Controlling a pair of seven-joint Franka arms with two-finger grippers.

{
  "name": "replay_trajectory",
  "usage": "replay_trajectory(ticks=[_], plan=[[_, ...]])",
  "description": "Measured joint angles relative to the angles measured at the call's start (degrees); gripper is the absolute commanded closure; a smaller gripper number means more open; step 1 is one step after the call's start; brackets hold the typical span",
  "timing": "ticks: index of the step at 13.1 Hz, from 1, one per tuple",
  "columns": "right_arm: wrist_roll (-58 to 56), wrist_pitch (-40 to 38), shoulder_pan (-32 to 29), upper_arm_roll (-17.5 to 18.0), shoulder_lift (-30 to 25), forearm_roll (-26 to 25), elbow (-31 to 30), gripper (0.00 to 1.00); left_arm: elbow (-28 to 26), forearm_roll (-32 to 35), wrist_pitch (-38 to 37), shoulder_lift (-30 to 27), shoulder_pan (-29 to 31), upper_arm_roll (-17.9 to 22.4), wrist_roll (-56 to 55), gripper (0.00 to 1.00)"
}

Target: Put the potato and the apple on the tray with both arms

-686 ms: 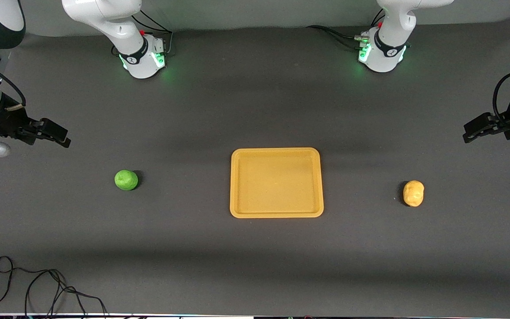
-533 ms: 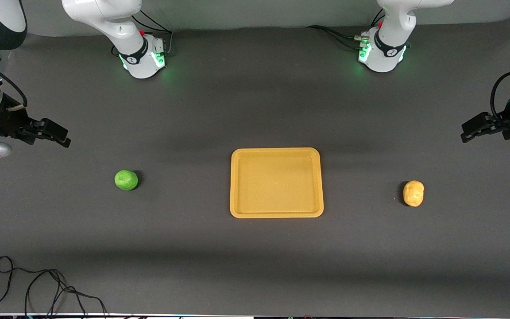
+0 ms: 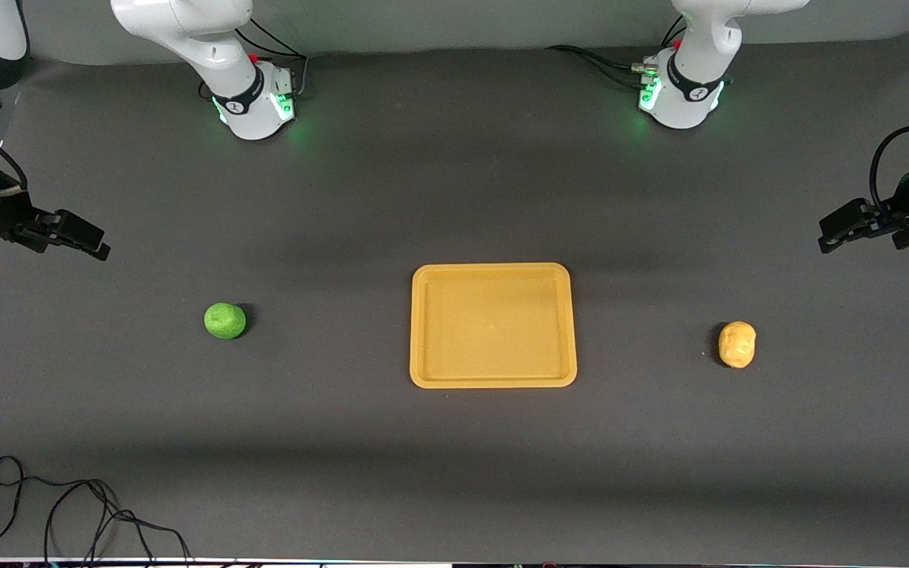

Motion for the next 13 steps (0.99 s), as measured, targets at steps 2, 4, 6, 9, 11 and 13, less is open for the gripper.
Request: replay_trajectory(ticks=[2, 4, 6, 9, 11, 13], plan=[[-0.02, 0.0, 0.0, 0.63, 0.19, 0.0, -0.8, 0.0, -2.91, 0.08, 5.49, 1.51, 0.01, 0.24, 1.63, 0.0], [-0.07, 0.06, 0.01, 1.1, 1.84, 0.0, -2.08, 0.0, -5.2, 0.16, 11.72, 5.03, 0.33, 0.67, 3.68, 0.0], [-0.2, 1.9, 0.02, 1.73, 4.92, -0.16, -3.3, 0.0, -5.83, 0.2, 16.14, 9.78, 1.58, 0.87, 7.1, 0.0], [-0.23, 12.71, -0.02, 2.14, 7.44, -1.26, -8.37, 0.0, -6.35, 0.68, 20.76, 16.84, 2.18, 0.95, 10.34, 0.0], [-0.23, 20.52, -0.2, 1.87, 8.42, -1.97, -13.3, 0.0, -8.83, 1.01, 27.6, 21.63, 2.16, 0.87, 11.17, 0.0], [-0.32, 28.84, -0.49, 0.89, 9.83, -2.12, -18.65, 0.0, -12.72, 1.07, 34.84, 26.67, 2.16, 0.84, 11.6, 0.0]])
